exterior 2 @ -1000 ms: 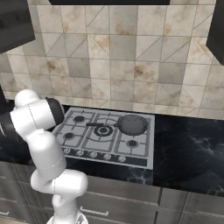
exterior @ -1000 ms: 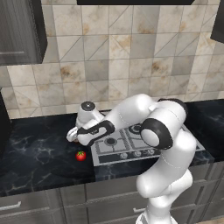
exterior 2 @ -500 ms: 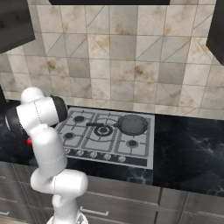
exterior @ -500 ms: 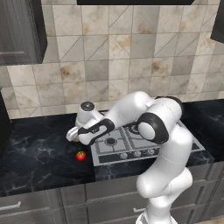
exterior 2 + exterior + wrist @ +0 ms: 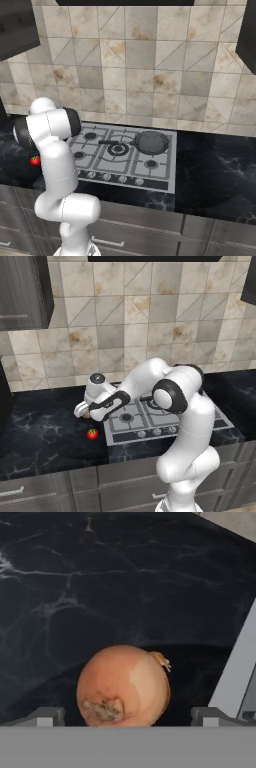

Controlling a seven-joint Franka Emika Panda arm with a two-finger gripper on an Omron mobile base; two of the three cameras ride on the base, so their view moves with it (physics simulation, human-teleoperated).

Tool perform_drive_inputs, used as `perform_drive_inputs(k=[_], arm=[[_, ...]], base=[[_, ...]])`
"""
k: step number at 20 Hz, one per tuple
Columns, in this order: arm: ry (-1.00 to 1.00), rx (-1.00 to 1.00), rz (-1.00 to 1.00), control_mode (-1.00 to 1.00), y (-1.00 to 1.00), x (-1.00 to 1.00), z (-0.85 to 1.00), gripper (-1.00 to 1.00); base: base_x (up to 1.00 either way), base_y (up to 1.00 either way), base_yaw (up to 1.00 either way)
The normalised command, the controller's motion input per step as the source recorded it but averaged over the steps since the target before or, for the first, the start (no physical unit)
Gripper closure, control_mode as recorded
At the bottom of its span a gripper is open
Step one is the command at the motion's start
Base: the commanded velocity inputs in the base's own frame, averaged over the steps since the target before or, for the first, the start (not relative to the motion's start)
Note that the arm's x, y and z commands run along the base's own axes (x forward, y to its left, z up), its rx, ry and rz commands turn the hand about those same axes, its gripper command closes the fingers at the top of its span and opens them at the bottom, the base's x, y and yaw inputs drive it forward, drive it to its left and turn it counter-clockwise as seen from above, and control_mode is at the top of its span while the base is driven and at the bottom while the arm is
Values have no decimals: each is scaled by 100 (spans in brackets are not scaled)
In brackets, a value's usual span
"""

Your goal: Place the pan on the rear right burner on the stove. Then place the tomato and the onion in the pan and turn on the rear right burner.

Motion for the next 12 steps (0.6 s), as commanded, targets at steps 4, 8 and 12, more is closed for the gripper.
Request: perform_drive_inputs(k=[4,8,12], arm=[[0,0,0,-100,11,11,-17,-100],[0,0,0,-100,10,9,-19,-100],[0,0,0,-100,6,4,-19,-100]], base=[[0,0,0],[0,0,0],[0,0,0]])
